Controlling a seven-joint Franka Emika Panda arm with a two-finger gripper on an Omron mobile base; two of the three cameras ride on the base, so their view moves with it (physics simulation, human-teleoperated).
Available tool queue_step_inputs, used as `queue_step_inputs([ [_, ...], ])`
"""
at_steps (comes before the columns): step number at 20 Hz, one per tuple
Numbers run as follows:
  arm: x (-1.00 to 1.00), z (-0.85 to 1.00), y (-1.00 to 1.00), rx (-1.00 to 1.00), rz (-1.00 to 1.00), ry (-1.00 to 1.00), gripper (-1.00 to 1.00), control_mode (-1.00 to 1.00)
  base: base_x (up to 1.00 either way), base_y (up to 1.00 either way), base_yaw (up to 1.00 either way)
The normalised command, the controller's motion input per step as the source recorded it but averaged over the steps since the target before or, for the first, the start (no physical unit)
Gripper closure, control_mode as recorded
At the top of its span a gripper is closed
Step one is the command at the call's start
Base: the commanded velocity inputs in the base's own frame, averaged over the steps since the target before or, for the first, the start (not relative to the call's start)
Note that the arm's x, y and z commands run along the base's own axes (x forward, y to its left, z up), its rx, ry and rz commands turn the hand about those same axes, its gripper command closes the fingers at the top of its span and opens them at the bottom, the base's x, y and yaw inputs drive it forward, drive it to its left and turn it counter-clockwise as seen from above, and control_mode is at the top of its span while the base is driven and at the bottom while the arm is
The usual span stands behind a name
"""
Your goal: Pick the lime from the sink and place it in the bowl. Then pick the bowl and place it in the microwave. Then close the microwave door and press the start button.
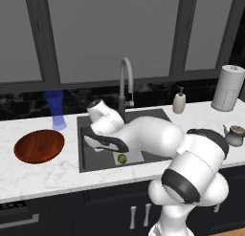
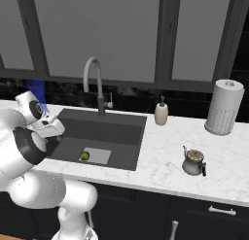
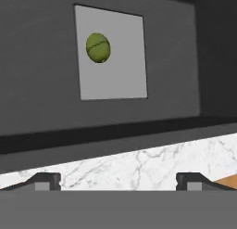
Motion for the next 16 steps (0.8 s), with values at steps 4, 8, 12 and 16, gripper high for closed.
queue_step_inputs([
  [4, 0.54, -0.35, -0.33, -0.03, 0.00, 0.03, -1.00, -1.00, 0.00, 0.00, 0.00],
  [8, 0.28, -0.62, -0.39, 0.00, 0.00, 0.06, -1.00, -1.00, 0.00, 0.00, 0.00],
  [12, 0.25, -0.63, -0.28, 0.00, 0.00, 0.01, -1.00, -1.00, 0.00, 0.00, 0.00],
  [16, 0.25, -0.42, -0.18, 0.00, 0.00, 0.00, -1.00, -1.00, 0.00, 0.00, 0.00],
])
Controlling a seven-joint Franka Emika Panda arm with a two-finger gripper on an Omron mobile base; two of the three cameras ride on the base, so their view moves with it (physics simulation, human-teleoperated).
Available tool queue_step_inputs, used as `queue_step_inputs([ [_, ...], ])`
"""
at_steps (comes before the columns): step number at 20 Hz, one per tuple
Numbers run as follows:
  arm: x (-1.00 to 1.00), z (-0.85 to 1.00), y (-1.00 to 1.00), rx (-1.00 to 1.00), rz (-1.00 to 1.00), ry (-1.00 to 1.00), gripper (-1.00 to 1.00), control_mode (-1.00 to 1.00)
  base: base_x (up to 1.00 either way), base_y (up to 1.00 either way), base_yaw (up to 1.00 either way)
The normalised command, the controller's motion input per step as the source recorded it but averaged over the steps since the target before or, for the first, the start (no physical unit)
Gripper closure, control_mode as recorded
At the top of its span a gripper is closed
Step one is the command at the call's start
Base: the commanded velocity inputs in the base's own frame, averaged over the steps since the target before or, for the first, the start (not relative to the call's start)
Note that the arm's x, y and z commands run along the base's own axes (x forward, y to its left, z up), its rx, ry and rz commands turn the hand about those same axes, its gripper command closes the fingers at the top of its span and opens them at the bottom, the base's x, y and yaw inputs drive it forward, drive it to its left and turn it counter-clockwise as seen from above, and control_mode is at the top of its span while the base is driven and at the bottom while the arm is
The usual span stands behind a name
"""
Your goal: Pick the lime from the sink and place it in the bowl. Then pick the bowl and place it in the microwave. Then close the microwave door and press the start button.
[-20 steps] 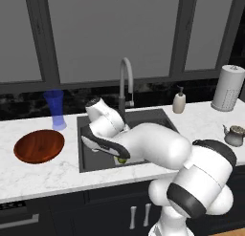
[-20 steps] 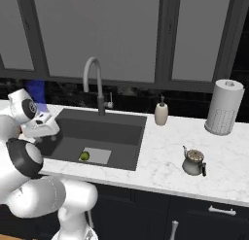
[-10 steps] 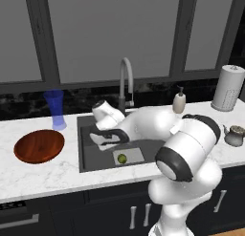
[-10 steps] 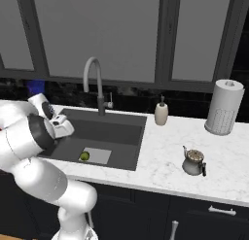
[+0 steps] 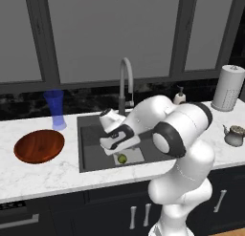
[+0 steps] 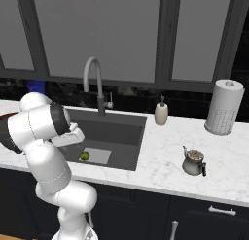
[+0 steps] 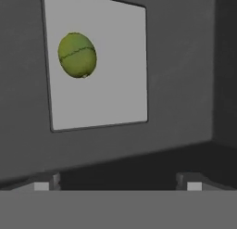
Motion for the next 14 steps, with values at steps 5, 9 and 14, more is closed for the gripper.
queue_step_inputs([
  [5, 0.22, -0.42, -0.06, 0.00, 0.00, 0.00, -1.00, -1.00, 0.00, 0.00, 0.00],
  [9, 0.18, -0.40, 0.00, 0.00, 0.00, 0.00, -1.00, -1.00, 0.00, 0.00, 0.00],
  [14, 0.28, -0.38, 0.00, 0.00, 0.00, 0.00, -1.00, -1.00, 0.00, 0.00, 0.00],
])
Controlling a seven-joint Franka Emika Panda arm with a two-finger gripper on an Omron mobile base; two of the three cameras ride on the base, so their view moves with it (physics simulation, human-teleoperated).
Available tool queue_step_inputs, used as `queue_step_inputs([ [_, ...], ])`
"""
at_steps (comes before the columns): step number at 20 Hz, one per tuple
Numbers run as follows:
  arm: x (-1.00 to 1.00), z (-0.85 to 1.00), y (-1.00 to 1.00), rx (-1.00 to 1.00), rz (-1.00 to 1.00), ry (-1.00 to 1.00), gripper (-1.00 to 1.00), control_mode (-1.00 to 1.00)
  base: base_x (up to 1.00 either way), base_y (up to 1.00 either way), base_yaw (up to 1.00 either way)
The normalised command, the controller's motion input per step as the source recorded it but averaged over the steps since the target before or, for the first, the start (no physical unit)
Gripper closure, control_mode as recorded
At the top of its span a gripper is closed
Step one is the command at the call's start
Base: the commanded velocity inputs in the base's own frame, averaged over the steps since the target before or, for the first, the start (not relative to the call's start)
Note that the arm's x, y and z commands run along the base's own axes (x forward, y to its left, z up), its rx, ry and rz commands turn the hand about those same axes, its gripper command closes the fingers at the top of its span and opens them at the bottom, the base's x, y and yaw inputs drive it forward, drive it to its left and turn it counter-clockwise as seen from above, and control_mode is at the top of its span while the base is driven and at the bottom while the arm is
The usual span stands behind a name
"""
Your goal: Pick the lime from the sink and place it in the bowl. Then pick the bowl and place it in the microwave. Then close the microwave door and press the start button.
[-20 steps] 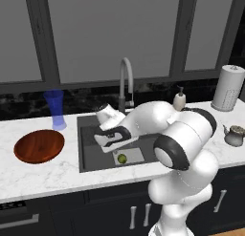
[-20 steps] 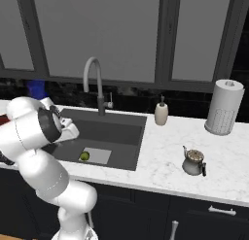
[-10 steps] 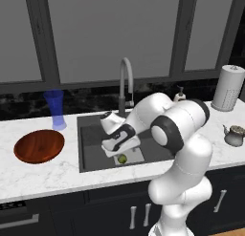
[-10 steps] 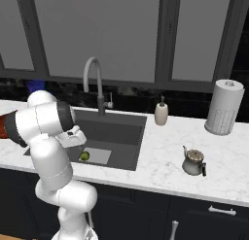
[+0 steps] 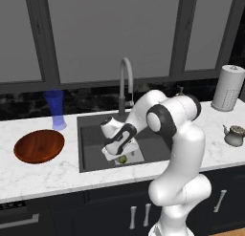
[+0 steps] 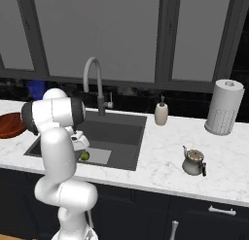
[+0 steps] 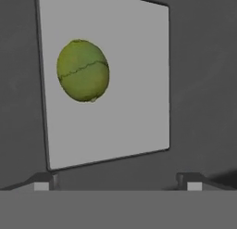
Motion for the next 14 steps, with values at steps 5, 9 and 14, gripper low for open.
queue_step_inputs([
  [5, 0.42, -0.23, 0.00, 0.00, 0.00, 0.00, -1.00, -1.00, 0.00, 0.00, 0.00],
  [9, 0.27, -0.31, 0.00, 0.00, 0.00, 0.00, -1.00, -1.00, 0.00, 0.00, 0.00],
  [14, 0.11, -0.41, 0.00, 0.00, 0.00, 0.00, -1.00, -1.00, 0.00, 0.00, 0.00],
])
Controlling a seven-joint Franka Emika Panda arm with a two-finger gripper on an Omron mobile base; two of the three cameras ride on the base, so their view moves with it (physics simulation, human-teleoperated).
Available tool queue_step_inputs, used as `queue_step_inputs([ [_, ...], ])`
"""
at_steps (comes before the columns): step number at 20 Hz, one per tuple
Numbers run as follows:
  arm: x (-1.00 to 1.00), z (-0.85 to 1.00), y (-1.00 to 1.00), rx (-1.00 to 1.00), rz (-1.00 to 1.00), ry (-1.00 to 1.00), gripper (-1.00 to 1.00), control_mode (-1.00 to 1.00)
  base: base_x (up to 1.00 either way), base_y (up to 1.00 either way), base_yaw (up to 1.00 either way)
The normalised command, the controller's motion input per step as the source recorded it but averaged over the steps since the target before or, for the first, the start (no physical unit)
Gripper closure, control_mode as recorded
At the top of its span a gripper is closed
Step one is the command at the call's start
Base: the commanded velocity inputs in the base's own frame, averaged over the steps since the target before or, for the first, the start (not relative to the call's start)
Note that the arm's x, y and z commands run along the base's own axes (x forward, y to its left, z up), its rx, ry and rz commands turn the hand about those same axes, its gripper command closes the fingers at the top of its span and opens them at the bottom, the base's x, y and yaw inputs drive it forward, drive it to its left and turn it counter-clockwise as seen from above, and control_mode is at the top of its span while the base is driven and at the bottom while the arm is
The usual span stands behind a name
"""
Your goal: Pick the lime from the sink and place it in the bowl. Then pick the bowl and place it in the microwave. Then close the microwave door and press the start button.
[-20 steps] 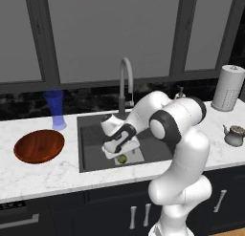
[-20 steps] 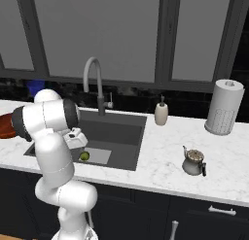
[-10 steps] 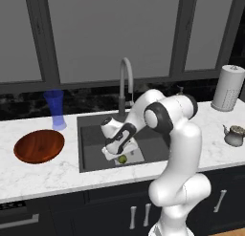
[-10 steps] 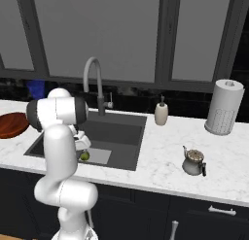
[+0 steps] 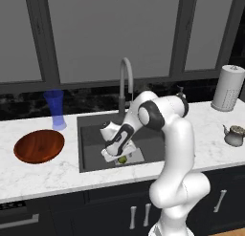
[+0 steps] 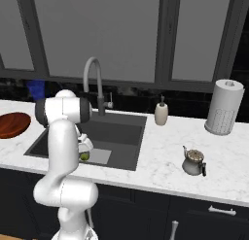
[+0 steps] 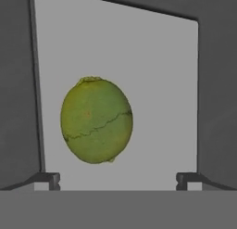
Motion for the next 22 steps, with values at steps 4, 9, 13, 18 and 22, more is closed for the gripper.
queue_step_inputs([
  [4, 0.17, -0.32, 0.00, 0.00, 0.00, 0.00, -1.00, -1.00, 0.00, 0.00, 0.00],
  [9, 0.26, -0.22, 0.00, 0.00, 0.00, 0.00, -1.00, -1.00, 0.00, 0.00, 0.00],
  [13, 0.35, -0.18, 0.00, 0.00, 0.00, 0.00, -1.00, -1.00, 0.00, 0.00, 0.00],
  [18, 0.22, -0.23, 0.00, 0.00, 0.00, 0.00, 1.00, -1.00, 0.00, 0.00, 0.00],
  [22, -0.18, -0.01, 0.05, -0.01, 0.00, -0.02, 1.00, -1.00, 0.00, 0.00, 0.00],
])
